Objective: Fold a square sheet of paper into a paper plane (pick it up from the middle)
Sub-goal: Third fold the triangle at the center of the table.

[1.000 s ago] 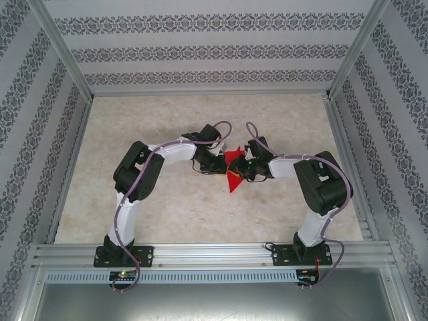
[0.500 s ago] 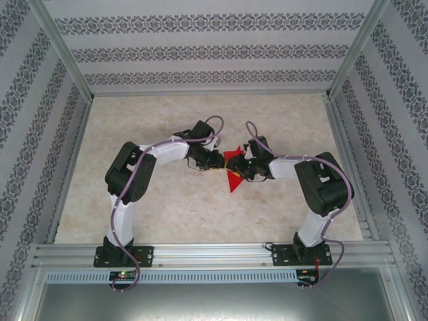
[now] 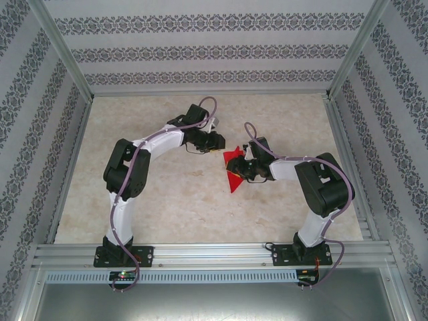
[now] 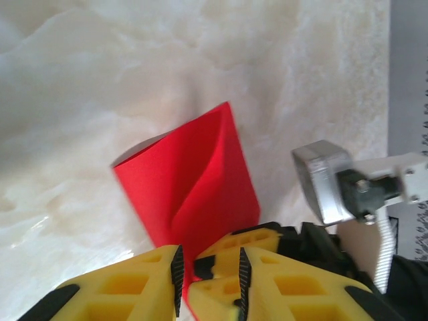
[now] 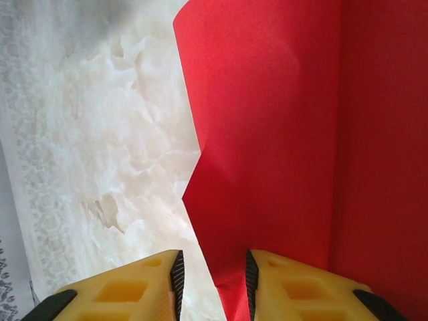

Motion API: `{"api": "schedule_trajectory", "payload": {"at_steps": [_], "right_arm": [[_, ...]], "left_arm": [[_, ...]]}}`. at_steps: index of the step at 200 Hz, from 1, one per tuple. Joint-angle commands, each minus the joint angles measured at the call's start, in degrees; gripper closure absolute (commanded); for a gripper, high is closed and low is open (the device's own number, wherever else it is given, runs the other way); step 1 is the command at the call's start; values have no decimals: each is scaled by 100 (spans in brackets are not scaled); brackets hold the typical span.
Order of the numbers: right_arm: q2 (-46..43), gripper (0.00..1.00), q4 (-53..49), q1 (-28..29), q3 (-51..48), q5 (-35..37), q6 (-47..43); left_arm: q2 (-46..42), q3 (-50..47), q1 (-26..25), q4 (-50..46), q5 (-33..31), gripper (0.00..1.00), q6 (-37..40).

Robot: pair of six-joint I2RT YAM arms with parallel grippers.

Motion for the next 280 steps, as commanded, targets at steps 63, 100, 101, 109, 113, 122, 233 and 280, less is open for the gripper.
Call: {"api": "schedule_trajectory", "payload": {"at_steps": [63, 100, 101, 109, 113, 122, 233, 280], "right_arm": [[-33, 74, -315, 89, -181, -29, -521], [-5, 77, -283, 87, -173, -62, -524], [-5, 77, -280, 90, -177, -61, -524], [0, 77, -260, 97, -182, -61, -507], [4, 78, -262, 94, -182, -55, -507], [11, 80, -260, 92, -182, -60, -506], [-13, 88, -409, 75, -147, 89, -493], [-81, 88, -376, 76, -125, 43, -480]], "left_arm": [[1058, 1008, -294, -1054, 575, 72, 545], [1200, 1005, -365, -1140, 596, 78, 687], [1207, 1005, -366, -1149, 595, 78, 696], [1240, 1029, -376, -1239, 560, 79, 762], [1257, 1038, -376, -1279, 547, 80, 796], [1284, 1032, -393, -1340, 538, 80, 870], [1366, 846, -464, -1644, 297, 84, 1364], [1528, 994, -532, -1953, -171, 85, 1649]]}}
